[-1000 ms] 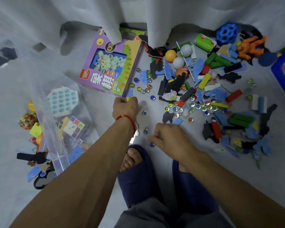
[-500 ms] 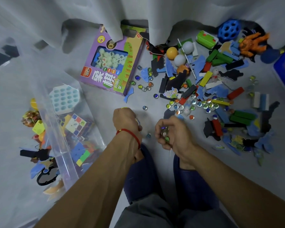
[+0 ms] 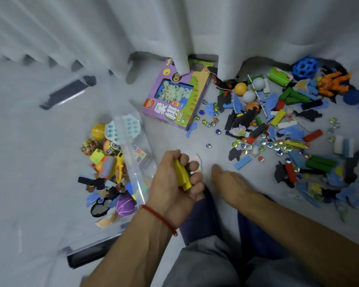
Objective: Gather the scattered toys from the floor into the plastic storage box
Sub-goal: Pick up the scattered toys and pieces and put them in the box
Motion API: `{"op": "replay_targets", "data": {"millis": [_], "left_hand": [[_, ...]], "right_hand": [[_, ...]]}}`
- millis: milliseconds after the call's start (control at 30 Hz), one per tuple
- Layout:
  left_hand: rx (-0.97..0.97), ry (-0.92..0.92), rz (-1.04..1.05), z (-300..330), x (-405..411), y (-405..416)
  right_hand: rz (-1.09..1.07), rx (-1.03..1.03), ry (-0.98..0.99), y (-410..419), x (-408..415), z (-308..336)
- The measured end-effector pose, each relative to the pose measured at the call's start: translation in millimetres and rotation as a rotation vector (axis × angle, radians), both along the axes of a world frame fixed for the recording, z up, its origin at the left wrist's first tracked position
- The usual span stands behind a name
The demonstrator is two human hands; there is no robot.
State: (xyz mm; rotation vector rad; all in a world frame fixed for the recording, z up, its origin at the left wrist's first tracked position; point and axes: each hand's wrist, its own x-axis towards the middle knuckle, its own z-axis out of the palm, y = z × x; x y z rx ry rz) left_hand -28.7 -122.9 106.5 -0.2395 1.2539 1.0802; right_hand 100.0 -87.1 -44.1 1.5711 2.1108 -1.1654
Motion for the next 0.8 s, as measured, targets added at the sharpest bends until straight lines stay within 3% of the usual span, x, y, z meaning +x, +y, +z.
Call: {"op": "replay_targets", "data": {"millis": [67, 167, 267, 367, 500, 600, 700, 800], "left_hand": [[0.045, -0.003, 0.064, 19.2, -13.4, -17.3], [0.101, 0.043, 0.197, 47.6, -44.7, -44.7], [0.140, 0.043, 0.340, 76.4, -84.9, -76.3], [0.141, 0.070, 0.430, 98.0, -119.7, -104.3], [0.105, 0.092, 0.457, 118.8, -145.8, -136.4], [0.047, 0.180, 0.450, 134.8, -144.1, -147.7], [0.002, 0.445, 0.349, 142.3, -129.1, -145.6], [0.135, 0.594, 0.235, 136.6, -101.2, -125.4]], "right_hand": [[-0.211, -0.163, 0.069, 11.4, -2.4, 16.5], [-0.554, -0.593, 0.421, 34.2, -9.6, 89.4], [-0.558, -0.792, 0.699, 41.0, -38.2, 177.4], [-0.423, -0.908, 0.764, 28.7, -81.7, 240.7], [-0.305, -0.878, 0.696, -0.2, -136.2, 283.6], [-0.213, -0.745, 0.601, -6.7, -145.2, 302.2], [-0.222, -0.617, 0.526, 3.8, -115.8, 305.5], [-0.260, -0.413, 0.468, 21.7, -66.6, 291.6]]}}
